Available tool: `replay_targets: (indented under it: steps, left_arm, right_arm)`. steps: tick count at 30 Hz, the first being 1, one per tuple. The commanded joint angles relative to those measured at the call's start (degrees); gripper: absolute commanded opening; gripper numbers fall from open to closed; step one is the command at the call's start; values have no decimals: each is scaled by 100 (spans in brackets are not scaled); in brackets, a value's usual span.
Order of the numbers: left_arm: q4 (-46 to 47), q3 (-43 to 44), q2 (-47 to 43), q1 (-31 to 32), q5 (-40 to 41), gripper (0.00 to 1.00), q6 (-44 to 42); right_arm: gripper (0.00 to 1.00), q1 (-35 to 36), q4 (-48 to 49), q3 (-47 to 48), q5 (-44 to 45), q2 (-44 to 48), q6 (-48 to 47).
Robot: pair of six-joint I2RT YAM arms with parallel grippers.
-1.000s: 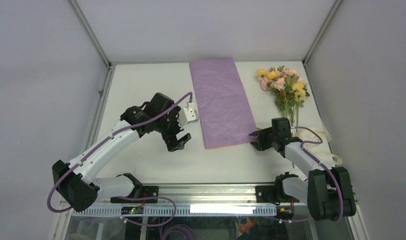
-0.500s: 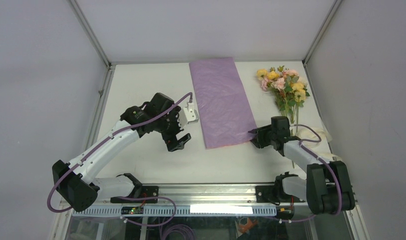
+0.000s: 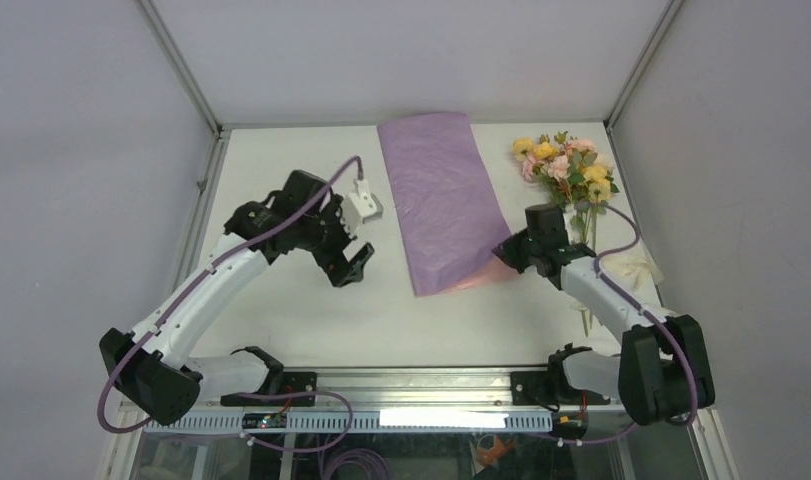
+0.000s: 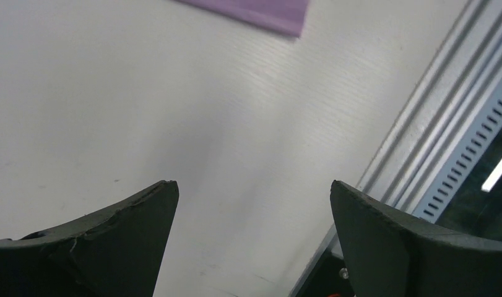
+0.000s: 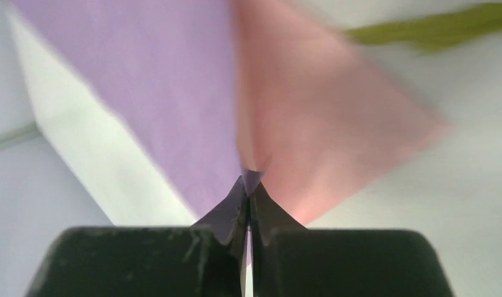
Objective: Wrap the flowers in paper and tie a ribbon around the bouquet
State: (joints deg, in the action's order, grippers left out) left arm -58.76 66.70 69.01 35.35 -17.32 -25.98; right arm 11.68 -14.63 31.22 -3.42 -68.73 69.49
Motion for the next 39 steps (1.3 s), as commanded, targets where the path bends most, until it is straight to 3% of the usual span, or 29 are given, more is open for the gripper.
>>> replay_targets:
  steps: [1, 5, 9, 13, 16, 19, 22, 25, 27, 32, 39]
  left_arm:
    - [29, 863, -150, -1242, -485, 99, 1132]
    - [-106, 1069, 11, -2758, -1221, 99, 2150]
    - [162, 936, 11, -3361, -1019, 99, 2922]
    - [801, 909, 24, -4312, -1033, 99, 4077]
    - [971, 933, 197, -4744, -995, 99, 4202]
    - [988, 863, 362, -4802, -1009, 99, 3957]
    - [941, 710, 531, -4809, -1992, 99, 3522]
    - [535, 550, 668, -4560, -2703, 99, 2757]
    - [113, 615, 768, -4109, -2446, 99, 2078]
    - [-185, 1004, 1654, -3693, -2505, 99, 1785]
    - [-408, 1394, 2639, -2870, -1786, 99, 761]
  right_arm:
    - [0, 1649, -732, 1789, 1417, 266, -1777]
    - [0, 3377, -576, 2873, 1984, -447, -3782]
    - [0, 4636, -599, 4175, 1551, -1902, -5555]
    - [0, 5505, -1433, 6083, 1567, -3745, -6733]
    - [0, 5789, -1848, 7442, 1244, -4876, -7207]
    - [0, 5906, -2428, 8647, 1080, -5805, -7517]
    - [0, 6012, -2799, 9402, 980, -6298, -7791]
    - [0, 6141, -2605, 9205, 1077, -6190, -8078]
    - [0, 6243, -2516, 9053, 1148, -6102, -8282]
    - [0, 6348, -2488, 8779, 1249, -5958, -8470]
    - [0, 6355, -2379, 8542, 1456, -5812, -8545]
